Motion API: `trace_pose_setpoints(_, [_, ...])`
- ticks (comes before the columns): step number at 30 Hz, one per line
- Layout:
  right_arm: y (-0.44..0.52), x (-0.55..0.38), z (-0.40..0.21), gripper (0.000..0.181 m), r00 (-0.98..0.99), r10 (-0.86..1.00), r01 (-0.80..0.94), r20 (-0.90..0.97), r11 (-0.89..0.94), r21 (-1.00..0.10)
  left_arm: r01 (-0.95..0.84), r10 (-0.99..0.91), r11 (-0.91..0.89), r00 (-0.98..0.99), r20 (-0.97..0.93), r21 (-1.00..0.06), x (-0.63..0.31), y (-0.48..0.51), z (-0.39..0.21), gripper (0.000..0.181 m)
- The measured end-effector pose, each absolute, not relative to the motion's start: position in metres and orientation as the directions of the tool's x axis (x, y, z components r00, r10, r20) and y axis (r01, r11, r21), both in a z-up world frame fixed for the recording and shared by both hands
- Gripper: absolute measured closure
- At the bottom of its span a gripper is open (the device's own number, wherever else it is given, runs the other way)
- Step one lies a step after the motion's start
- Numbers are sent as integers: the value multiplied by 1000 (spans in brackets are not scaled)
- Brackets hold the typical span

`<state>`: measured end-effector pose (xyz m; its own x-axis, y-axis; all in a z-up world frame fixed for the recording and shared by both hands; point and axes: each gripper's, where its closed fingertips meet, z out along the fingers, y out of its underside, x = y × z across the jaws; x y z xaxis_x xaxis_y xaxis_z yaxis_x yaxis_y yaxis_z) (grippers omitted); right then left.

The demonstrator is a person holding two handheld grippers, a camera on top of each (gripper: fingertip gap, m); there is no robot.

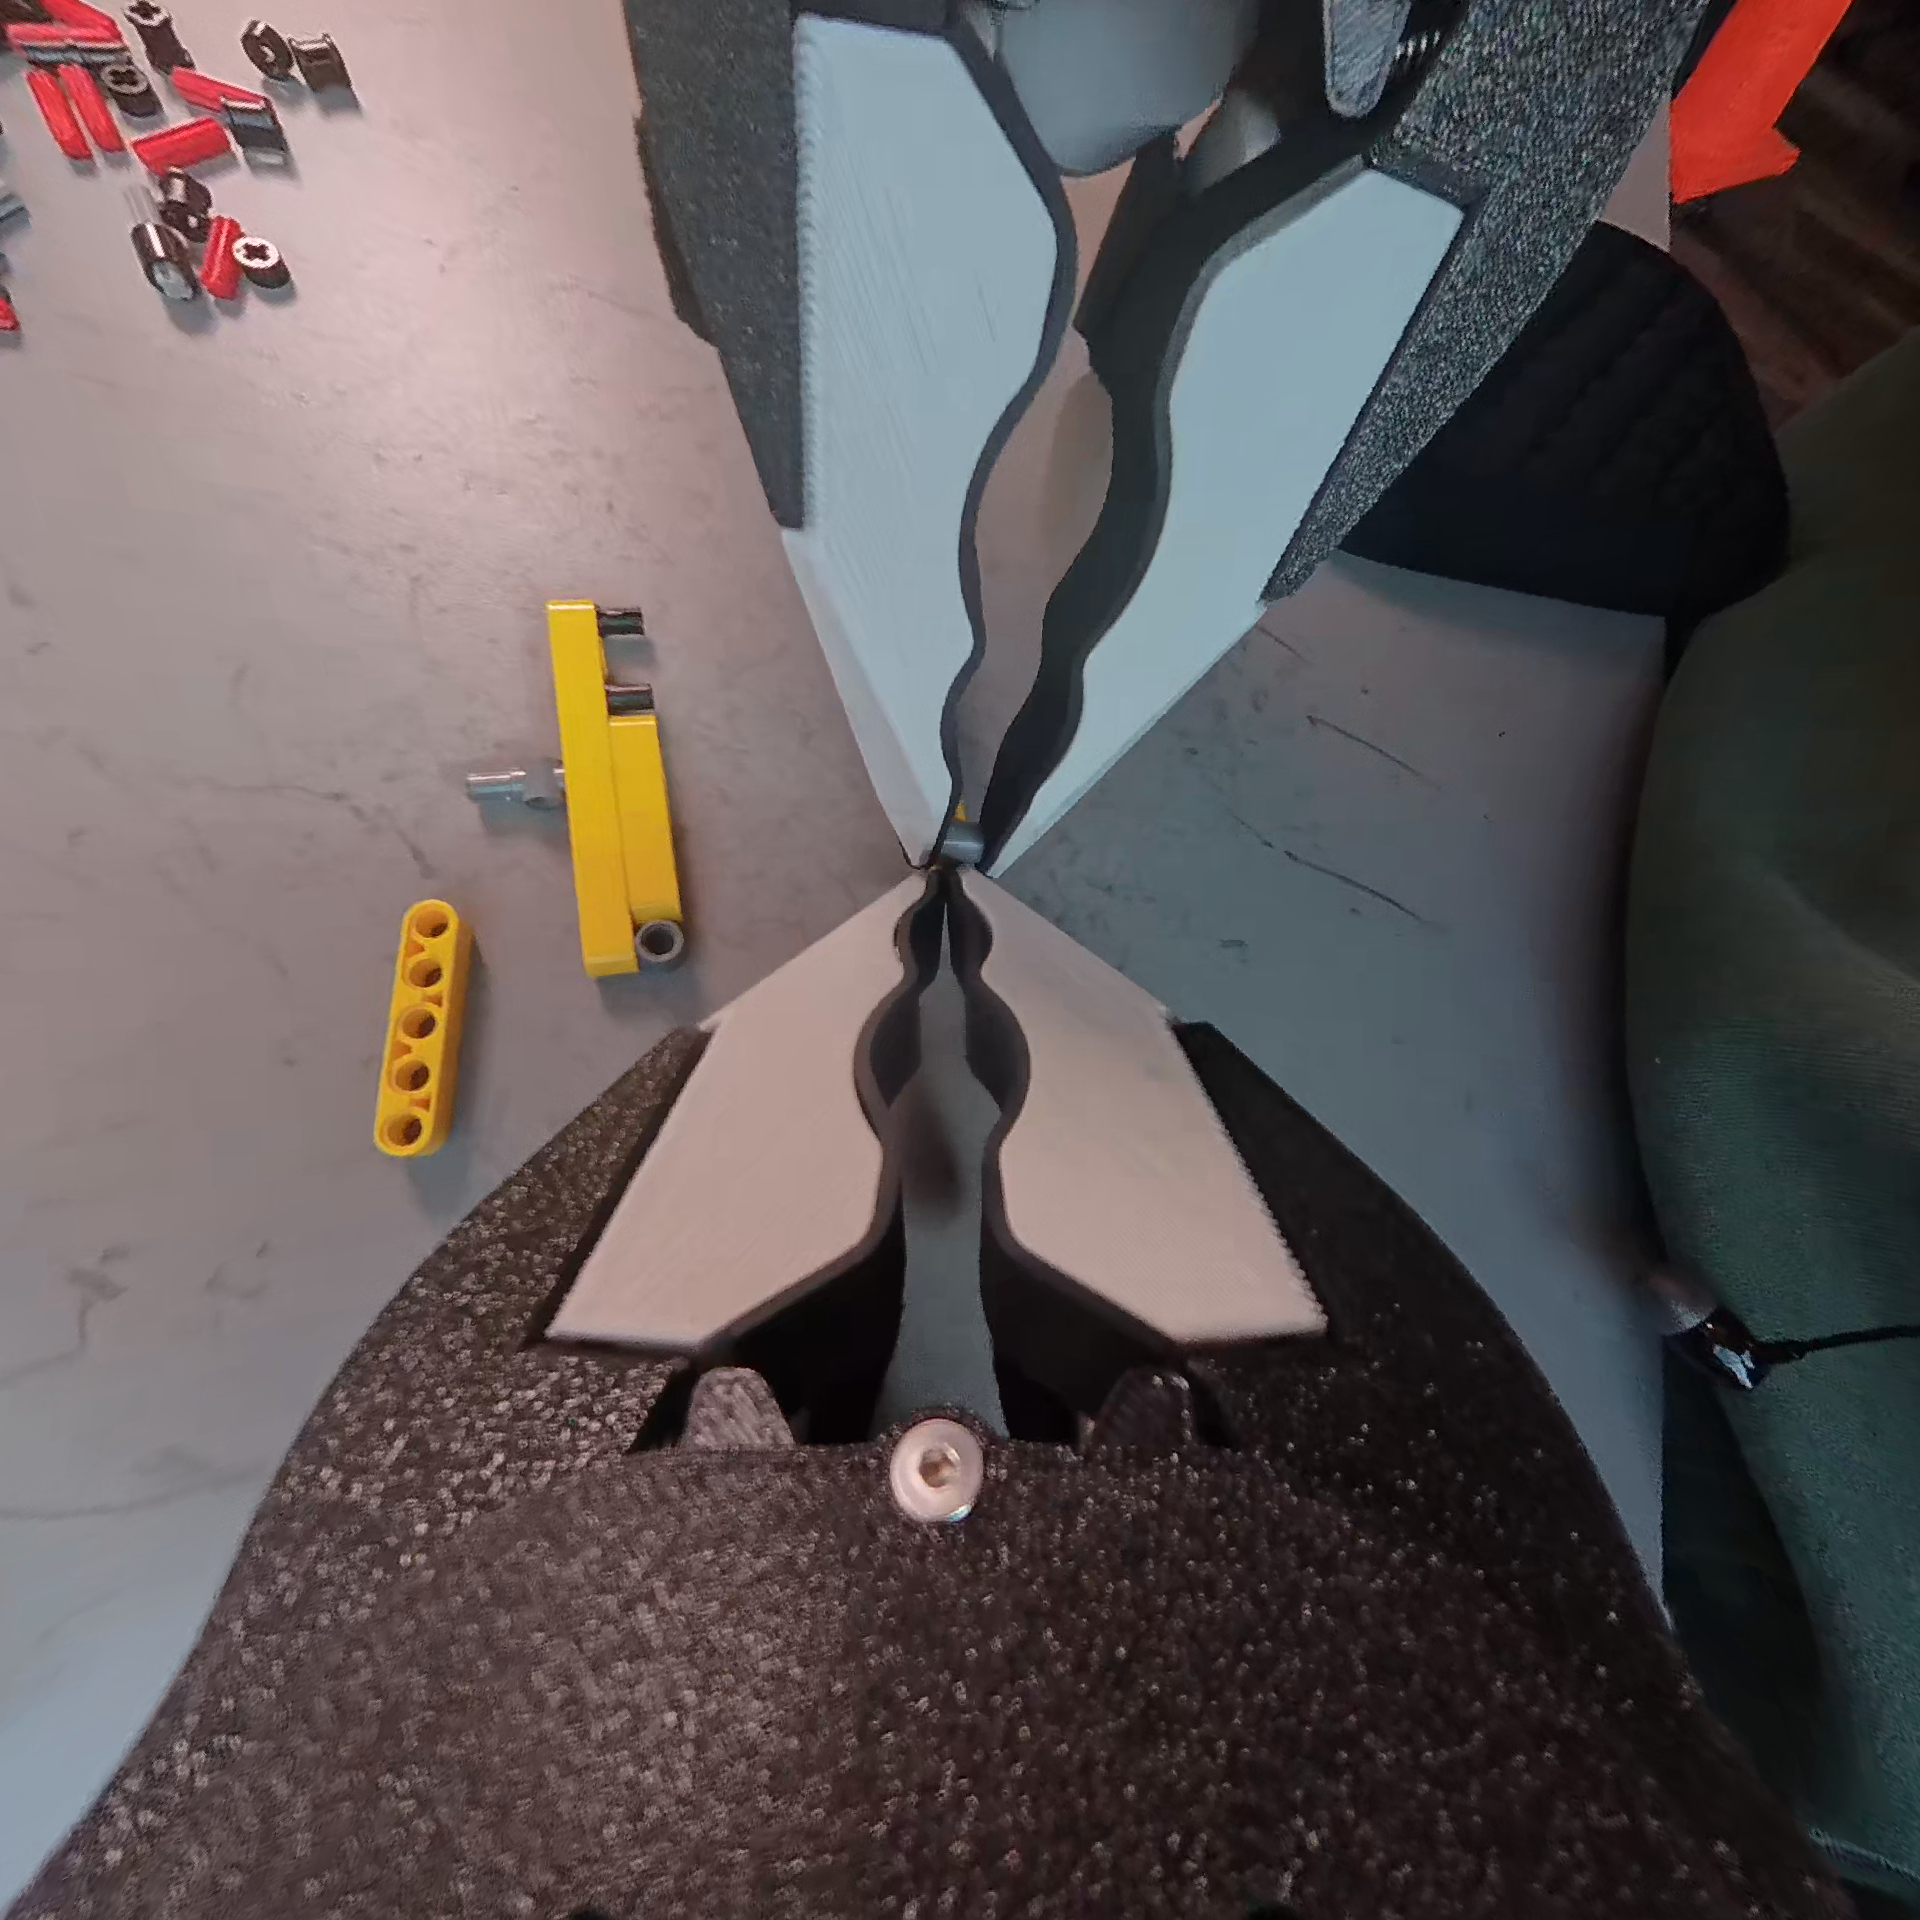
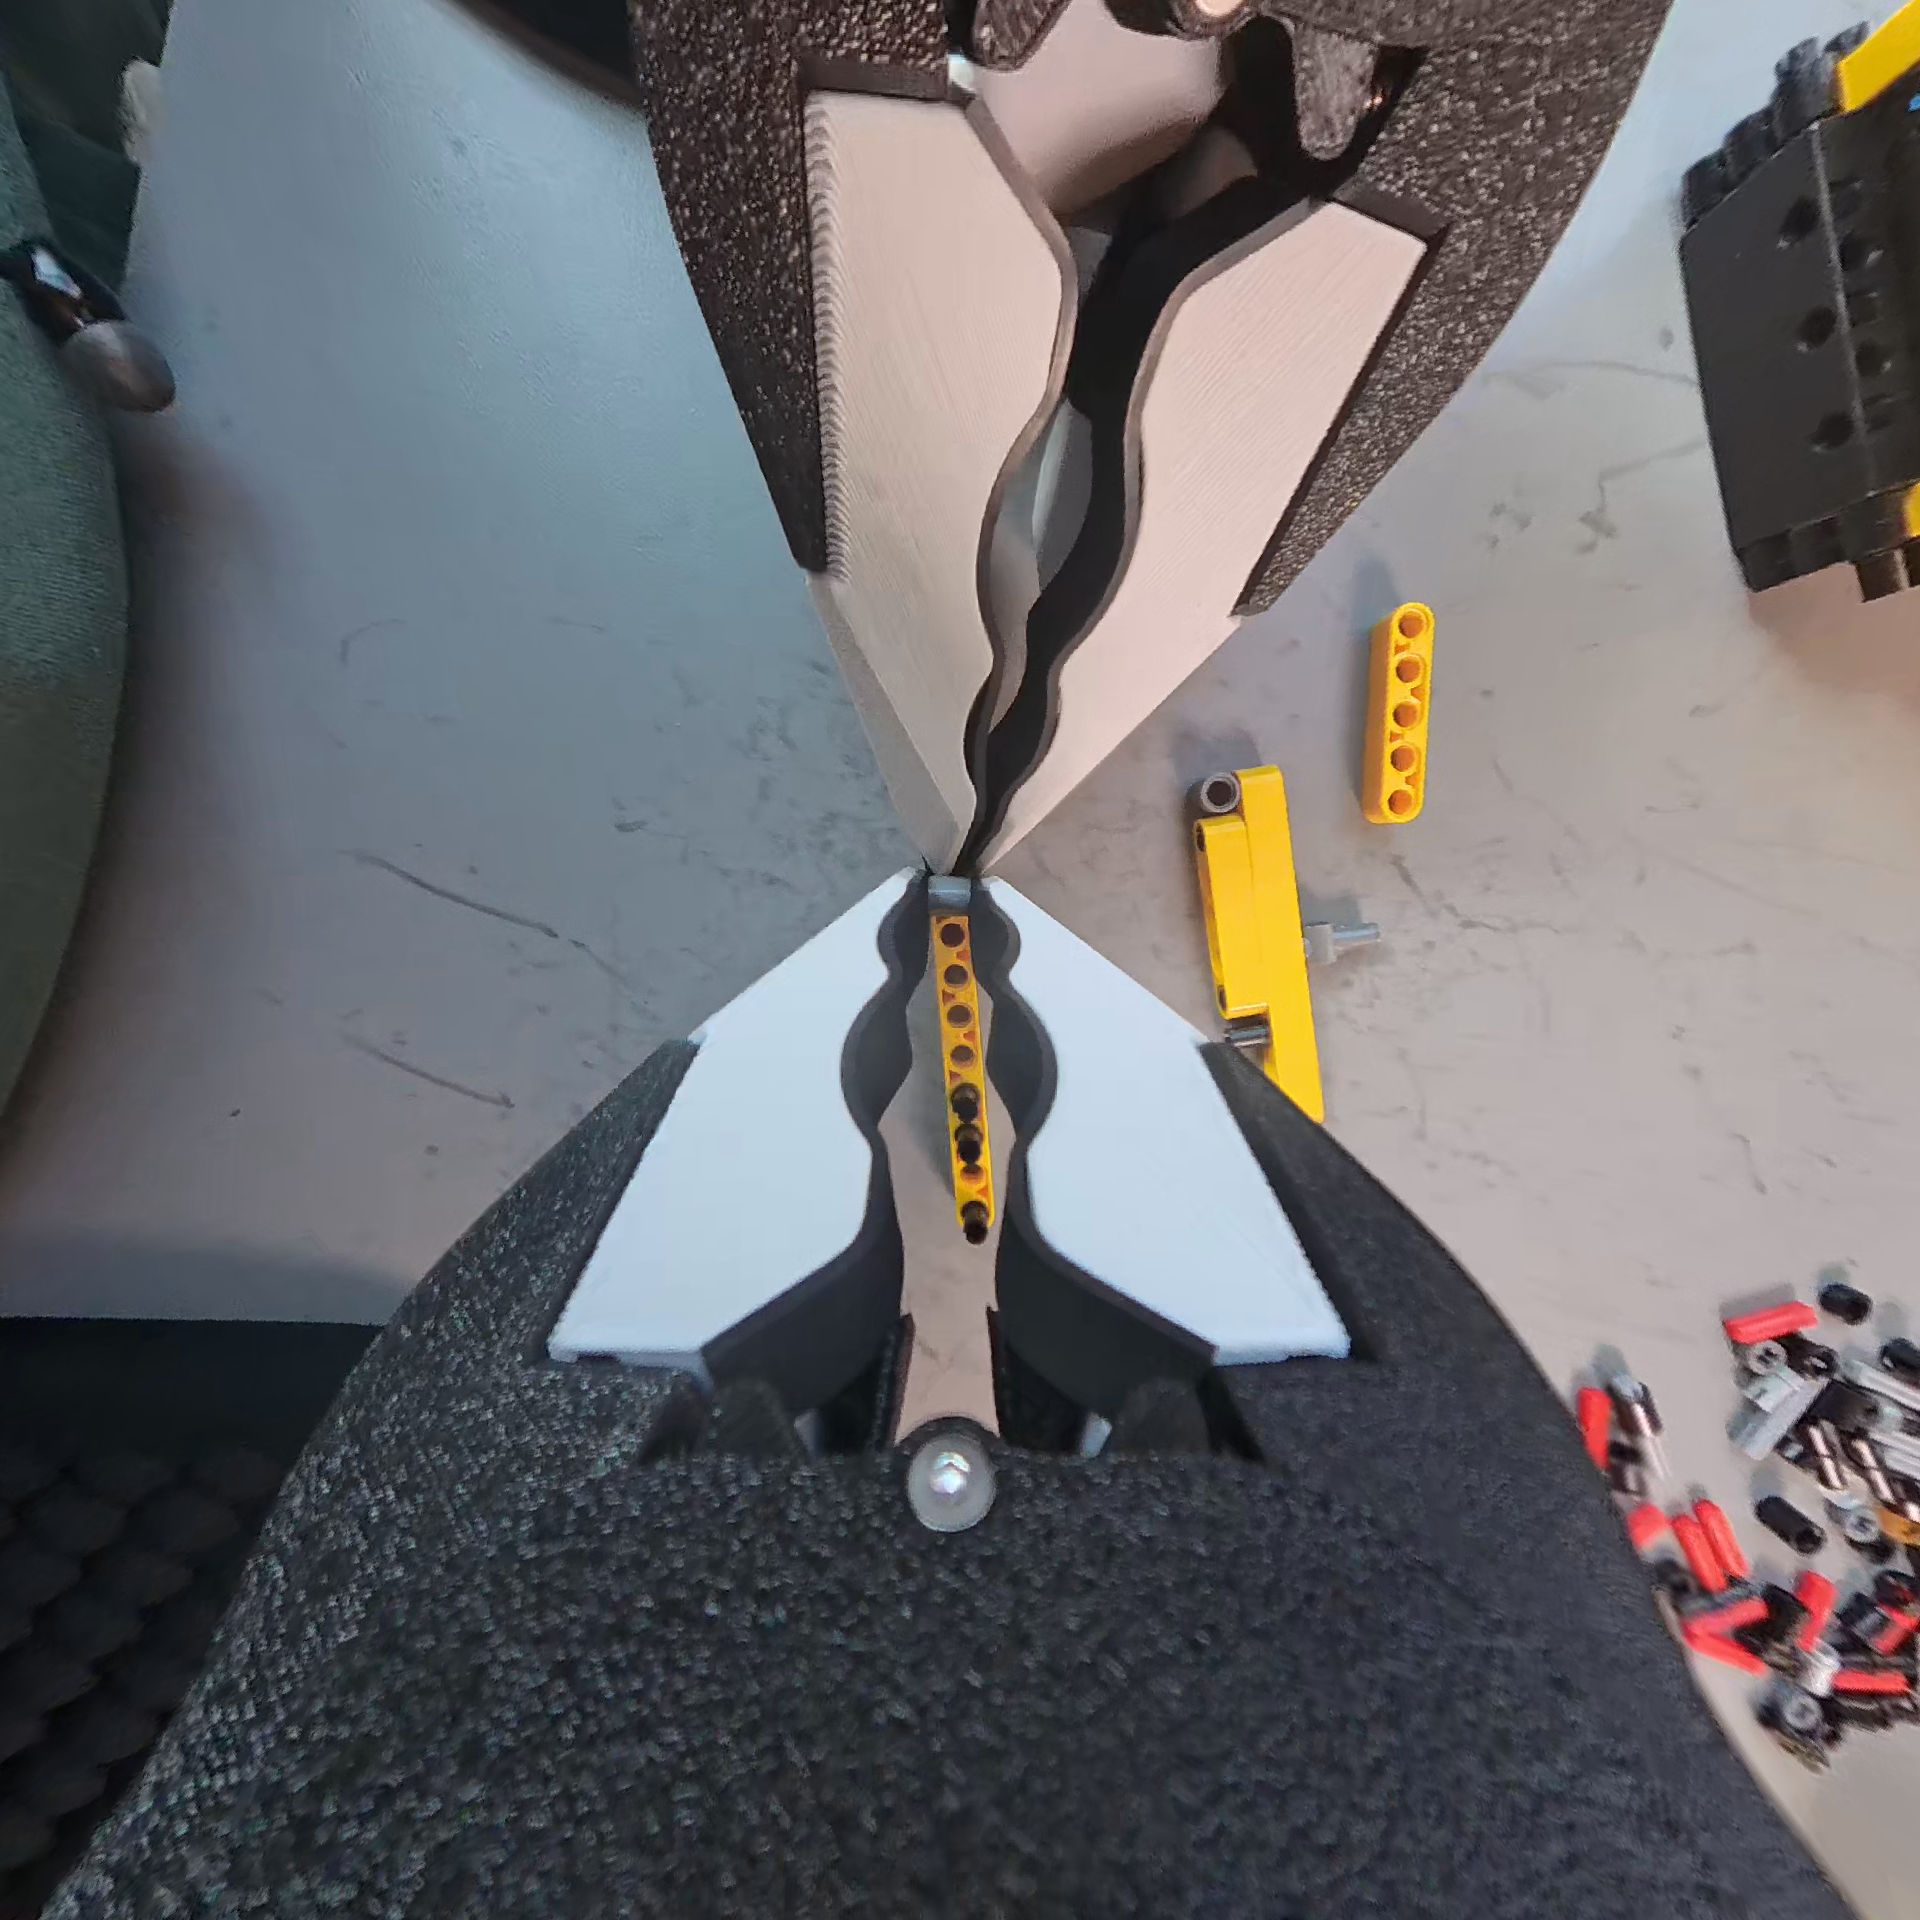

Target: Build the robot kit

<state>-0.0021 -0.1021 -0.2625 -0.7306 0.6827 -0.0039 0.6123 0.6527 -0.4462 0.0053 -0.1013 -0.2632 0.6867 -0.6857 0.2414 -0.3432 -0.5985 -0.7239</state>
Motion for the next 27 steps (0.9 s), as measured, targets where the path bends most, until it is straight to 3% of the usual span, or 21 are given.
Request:
trace_pose_setpoints(1, [-104, -3, -263, 175, -722, 691, 623, -27, 633, -460, -342, -689, -602, 679, 253, -721, 5, -103, -263, 181])
trace_pose_setpoints(9, [-108, -4, -264, 175, -717, 694, 644, -63, 626, -441, -322, -713, -578, 646, 272, -750, -3, -108, -253, 174])
trace_pose_setpoints(21, [-111, -4, -265, 174, -749, 661, 574, 39, 678, -460, -344, -698, -589, 672, 246, -732, -9, -105, -260, 174])
trace_pose_setpoints(24, [-113, -4, -264, 158, -756, 652, 549, 62, 682, -483, -334, -698, -583, 673, 246, -741, -10, -105, -257, 174])
trace_pose_setpoints(27, [-109, -4, -255, 156, -746, 662, 547, 70, 670, -502, -326, -698, -581, 671, 250, -746, -11, -105, -255, 174])
